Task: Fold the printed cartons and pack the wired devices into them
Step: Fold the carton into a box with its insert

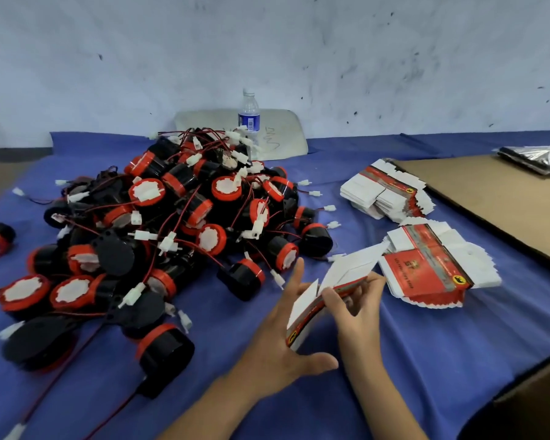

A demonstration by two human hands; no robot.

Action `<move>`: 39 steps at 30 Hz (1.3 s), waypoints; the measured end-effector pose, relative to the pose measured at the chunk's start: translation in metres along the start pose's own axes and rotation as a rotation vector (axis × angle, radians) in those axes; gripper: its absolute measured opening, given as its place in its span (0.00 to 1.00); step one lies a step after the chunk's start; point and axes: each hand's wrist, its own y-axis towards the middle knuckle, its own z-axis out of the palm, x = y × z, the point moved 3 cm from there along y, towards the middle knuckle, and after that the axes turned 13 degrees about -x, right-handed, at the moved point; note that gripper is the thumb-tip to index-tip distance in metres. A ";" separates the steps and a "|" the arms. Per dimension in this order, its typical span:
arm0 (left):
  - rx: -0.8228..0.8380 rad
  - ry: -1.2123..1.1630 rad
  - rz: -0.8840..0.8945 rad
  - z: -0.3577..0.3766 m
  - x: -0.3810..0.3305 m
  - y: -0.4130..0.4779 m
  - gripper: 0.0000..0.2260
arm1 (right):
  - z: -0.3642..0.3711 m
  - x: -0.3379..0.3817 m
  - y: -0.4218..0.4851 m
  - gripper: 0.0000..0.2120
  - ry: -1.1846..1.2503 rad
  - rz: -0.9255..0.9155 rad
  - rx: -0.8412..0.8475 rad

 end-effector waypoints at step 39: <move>-0.500 -0.026 -0.090 -0.030 0.007 0.015 0.38 | 0.010 0.002 -0.006 0.22 0.429 0.603 0.194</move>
